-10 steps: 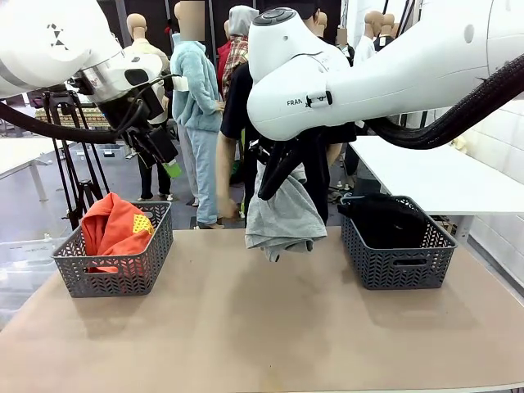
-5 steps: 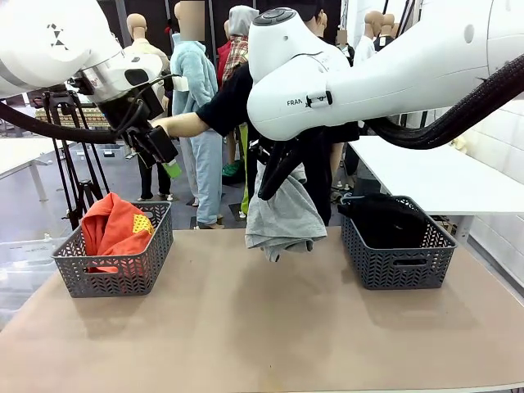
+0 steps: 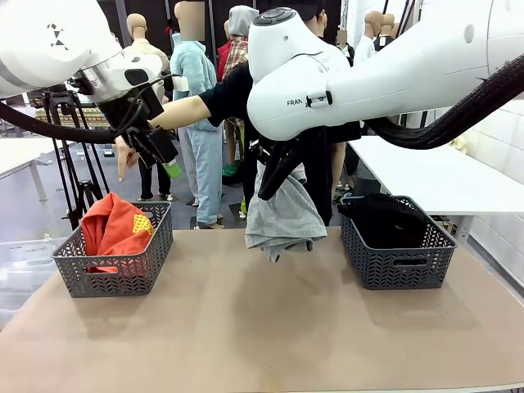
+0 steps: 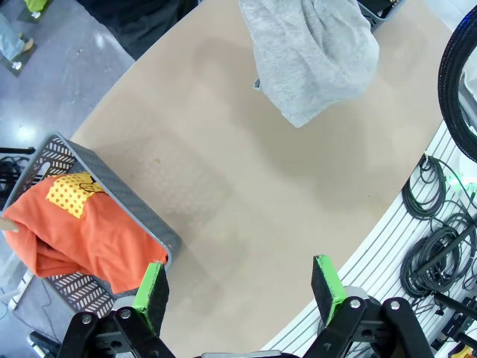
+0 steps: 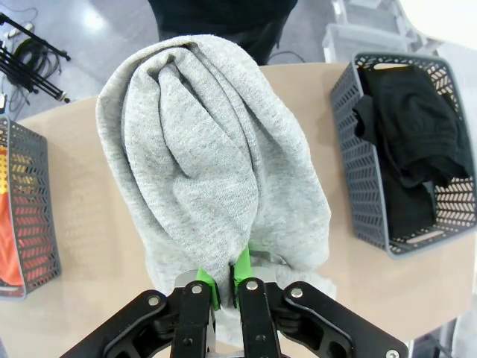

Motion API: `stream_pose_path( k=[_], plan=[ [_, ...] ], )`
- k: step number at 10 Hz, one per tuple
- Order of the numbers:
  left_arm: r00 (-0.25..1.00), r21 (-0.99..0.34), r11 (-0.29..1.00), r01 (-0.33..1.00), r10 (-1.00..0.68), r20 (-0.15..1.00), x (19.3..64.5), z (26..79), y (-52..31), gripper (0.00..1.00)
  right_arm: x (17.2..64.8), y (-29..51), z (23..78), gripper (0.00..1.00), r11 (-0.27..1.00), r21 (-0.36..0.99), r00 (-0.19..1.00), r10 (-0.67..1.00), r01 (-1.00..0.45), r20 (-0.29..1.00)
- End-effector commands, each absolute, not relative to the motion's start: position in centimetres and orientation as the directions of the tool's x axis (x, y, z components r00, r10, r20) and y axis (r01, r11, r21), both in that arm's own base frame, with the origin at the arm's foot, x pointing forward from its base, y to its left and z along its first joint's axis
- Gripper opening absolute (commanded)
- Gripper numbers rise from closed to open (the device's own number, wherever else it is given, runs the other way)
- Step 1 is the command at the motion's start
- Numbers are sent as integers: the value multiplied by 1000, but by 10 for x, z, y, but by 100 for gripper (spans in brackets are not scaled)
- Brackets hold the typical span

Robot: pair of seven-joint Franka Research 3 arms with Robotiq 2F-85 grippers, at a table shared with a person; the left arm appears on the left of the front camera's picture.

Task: Sort the tops and bottoms.
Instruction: Sort the clothes according to human instructions.

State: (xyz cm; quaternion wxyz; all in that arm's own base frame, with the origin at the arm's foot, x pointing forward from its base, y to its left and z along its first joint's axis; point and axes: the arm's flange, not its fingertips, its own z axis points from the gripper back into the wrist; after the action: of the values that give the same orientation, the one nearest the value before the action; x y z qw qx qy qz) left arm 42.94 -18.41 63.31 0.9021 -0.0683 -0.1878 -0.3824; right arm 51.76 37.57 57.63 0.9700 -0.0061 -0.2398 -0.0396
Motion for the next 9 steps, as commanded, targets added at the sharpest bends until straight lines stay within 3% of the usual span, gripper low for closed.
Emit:
stream_pose_path(
  k=[1, 9],
  plan=[
    [639, 20, 700, 714, -663, 390, 428, 634, -182, 100, 518, 375, 579, 0, 997, 28, 880, -81, 77, 468],
    [639, 20, 700, 714, -663, 390, 428, 634, -182, 100, 518, 375, 579, 0, 997, 28, 880, -81, 77, 468]
  ],
)
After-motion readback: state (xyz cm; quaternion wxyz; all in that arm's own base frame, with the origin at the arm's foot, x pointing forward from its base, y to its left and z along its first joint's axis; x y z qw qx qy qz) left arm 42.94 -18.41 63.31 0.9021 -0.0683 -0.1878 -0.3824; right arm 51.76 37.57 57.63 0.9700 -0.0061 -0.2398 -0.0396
